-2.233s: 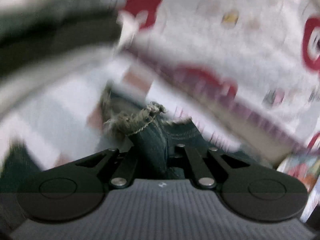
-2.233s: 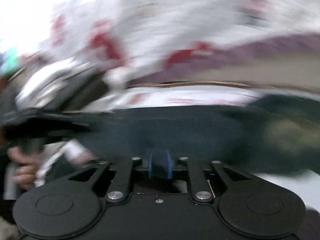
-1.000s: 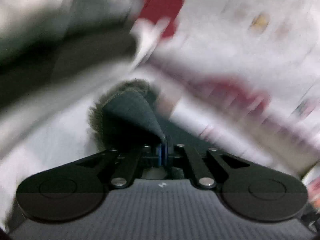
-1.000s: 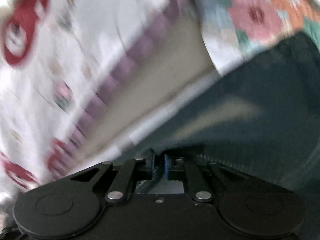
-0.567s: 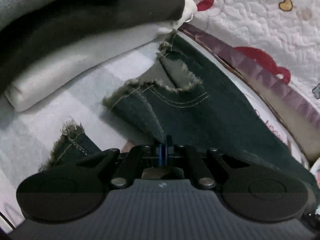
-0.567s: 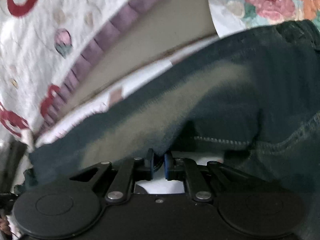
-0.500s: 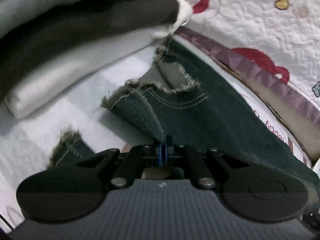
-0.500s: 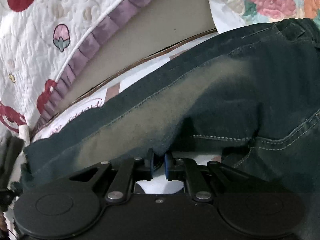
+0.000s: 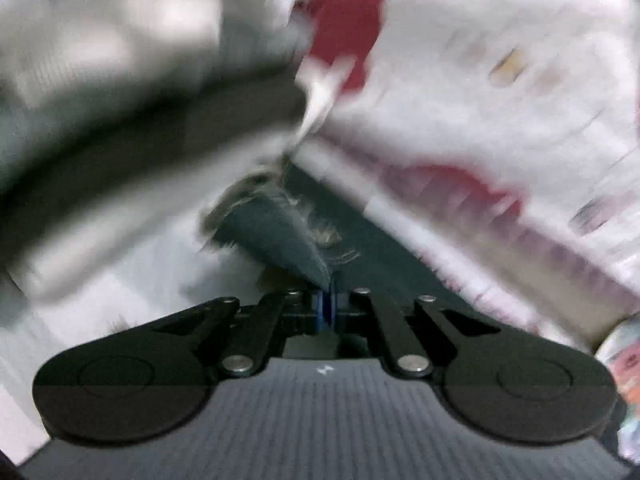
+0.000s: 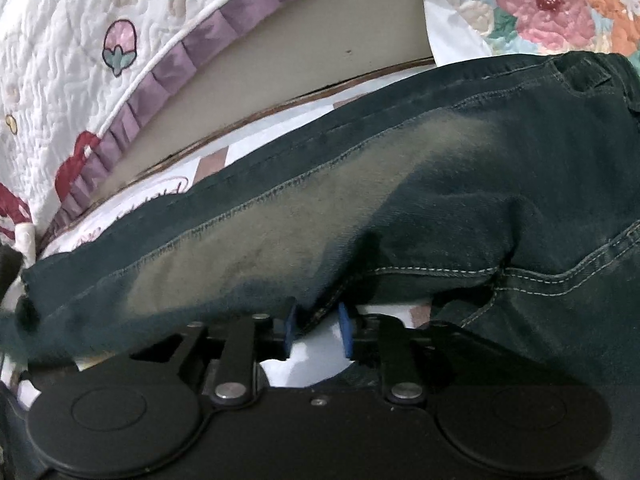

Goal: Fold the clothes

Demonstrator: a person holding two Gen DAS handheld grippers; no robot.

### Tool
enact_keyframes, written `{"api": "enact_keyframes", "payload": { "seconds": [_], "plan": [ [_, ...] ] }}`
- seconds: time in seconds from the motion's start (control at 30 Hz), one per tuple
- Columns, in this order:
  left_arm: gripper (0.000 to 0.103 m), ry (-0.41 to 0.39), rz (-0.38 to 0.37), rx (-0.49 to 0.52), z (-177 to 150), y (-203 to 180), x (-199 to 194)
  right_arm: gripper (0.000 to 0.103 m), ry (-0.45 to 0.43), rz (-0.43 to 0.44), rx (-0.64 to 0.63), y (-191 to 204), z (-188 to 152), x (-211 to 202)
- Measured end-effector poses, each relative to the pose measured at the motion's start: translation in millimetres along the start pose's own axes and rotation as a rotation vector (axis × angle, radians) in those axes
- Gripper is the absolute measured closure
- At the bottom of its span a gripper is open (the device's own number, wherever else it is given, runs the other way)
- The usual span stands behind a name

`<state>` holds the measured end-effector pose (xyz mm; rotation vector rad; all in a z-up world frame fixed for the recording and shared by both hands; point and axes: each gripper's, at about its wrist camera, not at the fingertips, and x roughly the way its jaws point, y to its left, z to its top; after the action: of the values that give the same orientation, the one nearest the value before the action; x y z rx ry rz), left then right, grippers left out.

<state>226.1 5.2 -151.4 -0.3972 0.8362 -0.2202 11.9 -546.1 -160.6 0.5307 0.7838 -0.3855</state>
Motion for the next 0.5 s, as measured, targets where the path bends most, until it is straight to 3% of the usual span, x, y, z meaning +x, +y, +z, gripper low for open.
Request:
{"api": "enact_keyframes", "payload": {
  "seconds": [0.07, 0.17, 0.33, 0.37, 0.4, 0.47, 0.5],
  "plan": [
    [0.1, 0.064, 0.058, -0.008, -9.2, 7.1, 3.1, 0.058, 0.018, -0.033, -0.067, 9.5, -0.3, -2.2],
    [0.1, 0.159, 0.145, -0.019, -23.1, 17.9, 7.8, 0.056, 0.061, -0.092, -0.265, 31.2, -8.0, 1.8],
    [0.09, 0.111, 0.159, 0.032, -10.9, 7.3, -5.1, 0.051, 0.093, -0.072, -0.378, 49.6, -15.1, 0.7],
    [0.079, 0.098, 0.16, 0.044, -8.0, 4.8, -8.0, 0.05, 0.098, -0.066, -0.4, 53.0, -16.2, 0.2],
    [0.061, 0.085, 0.161, 0.055, -5.1, 2.3, -10.8, 0.05, 0.103, -0.065, -0.426, 56.3, -17.3, -0.4],
    [0.05, 0.06, 0.163, 0.077, 0.7, -2.7, -16.5, 0.05, 0.111, -0.055, -0.468, 62.8, -18.8, -2.3],
    [0.05, 0.048, 0.164, 0.088, 3.6, -5.2, -19.4, 0.05, 0.109, -0.035, -0.47, 65.1, -18.3, -4.8]
  ]
}}
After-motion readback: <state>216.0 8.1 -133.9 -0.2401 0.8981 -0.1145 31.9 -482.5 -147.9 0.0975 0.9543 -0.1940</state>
